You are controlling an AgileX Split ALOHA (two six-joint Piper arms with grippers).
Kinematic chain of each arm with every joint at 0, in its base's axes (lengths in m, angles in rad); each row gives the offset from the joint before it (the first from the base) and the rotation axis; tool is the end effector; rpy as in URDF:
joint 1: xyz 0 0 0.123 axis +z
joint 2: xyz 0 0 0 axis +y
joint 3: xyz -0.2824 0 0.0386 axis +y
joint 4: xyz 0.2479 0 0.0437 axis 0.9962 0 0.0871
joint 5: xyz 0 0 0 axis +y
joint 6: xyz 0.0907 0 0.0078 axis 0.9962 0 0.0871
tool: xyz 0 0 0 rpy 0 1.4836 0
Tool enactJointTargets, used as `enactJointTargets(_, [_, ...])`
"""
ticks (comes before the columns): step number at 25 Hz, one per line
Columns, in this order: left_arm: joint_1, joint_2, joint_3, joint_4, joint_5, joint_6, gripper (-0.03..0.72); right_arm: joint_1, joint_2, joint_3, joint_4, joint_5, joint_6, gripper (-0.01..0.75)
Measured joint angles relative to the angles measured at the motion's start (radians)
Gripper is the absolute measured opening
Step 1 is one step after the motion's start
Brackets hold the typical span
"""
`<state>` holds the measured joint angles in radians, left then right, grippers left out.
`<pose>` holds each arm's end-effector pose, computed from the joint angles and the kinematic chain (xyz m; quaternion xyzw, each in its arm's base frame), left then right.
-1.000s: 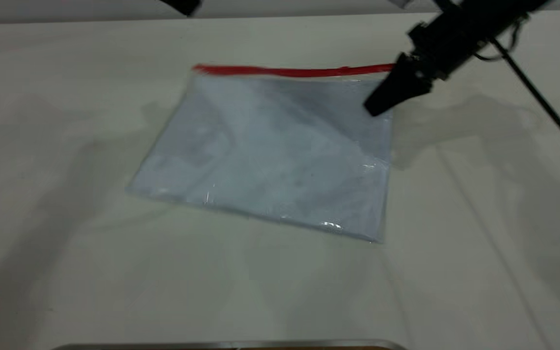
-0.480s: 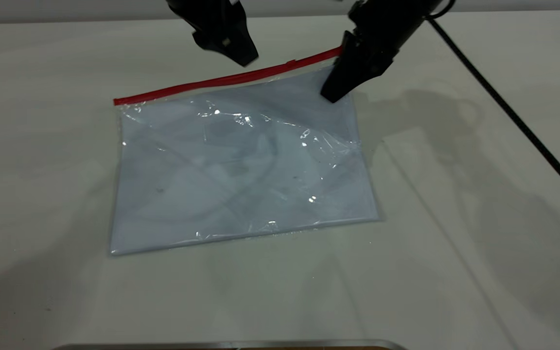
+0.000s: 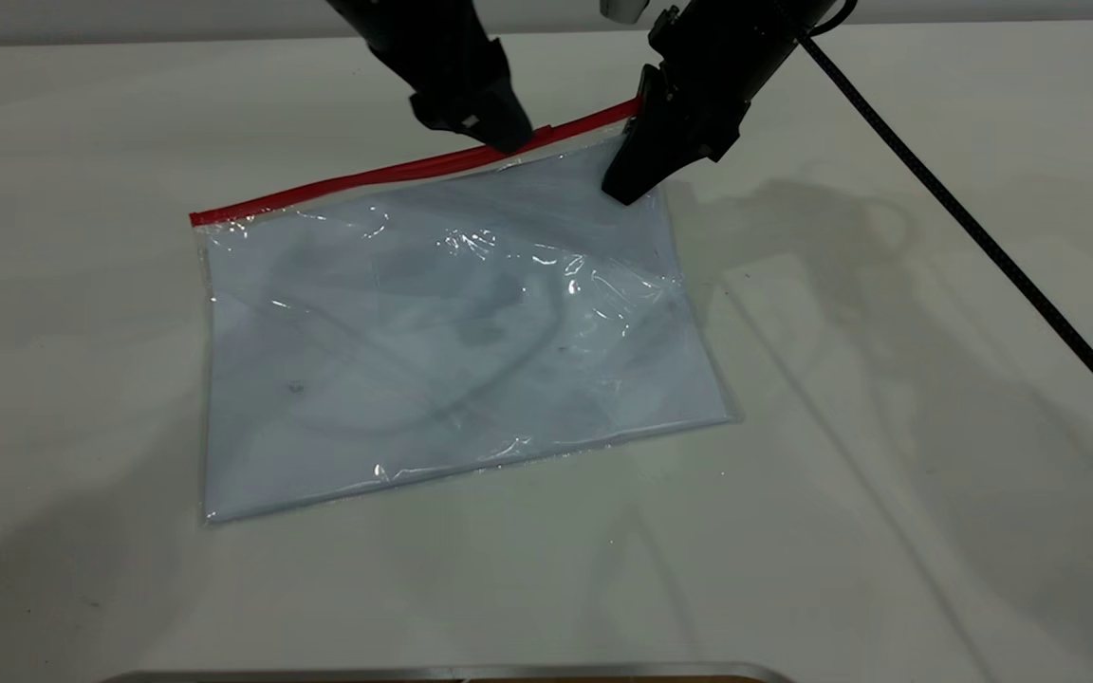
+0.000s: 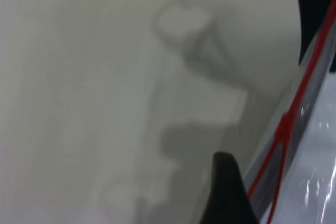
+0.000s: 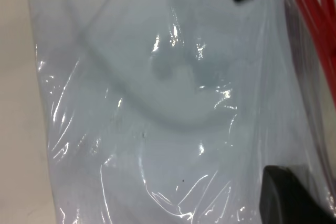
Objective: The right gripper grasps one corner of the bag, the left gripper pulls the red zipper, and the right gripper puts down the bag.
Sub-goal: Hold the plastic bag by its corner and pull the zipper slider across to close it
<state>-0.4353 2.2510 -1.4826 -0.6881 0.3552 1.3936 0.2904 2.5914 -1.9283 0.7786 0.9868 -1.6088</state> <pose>0.4150 -0.2152 0.1046 0.5521 0.7712 -0.0599 0.3112 0.4597 0.1931 0.0469 -0.6313 0.7076 0.2487 0.1974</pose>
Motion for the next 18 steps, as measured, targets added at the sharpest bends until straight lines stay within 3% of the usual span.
enactJointTargets(10, [-0.021,0.051,0.000,-0.169,-0.033,0.151,0.588,0.000,0.000,0.000,-0.001,-0.002,0.002,0.033])
enactJointTargets(18, [-0.023,0.058,0.000,-0.193,-0.055,0.178,0.572,0.000,0.000,0.000,-0.001,-0.002,0.003,0.033])
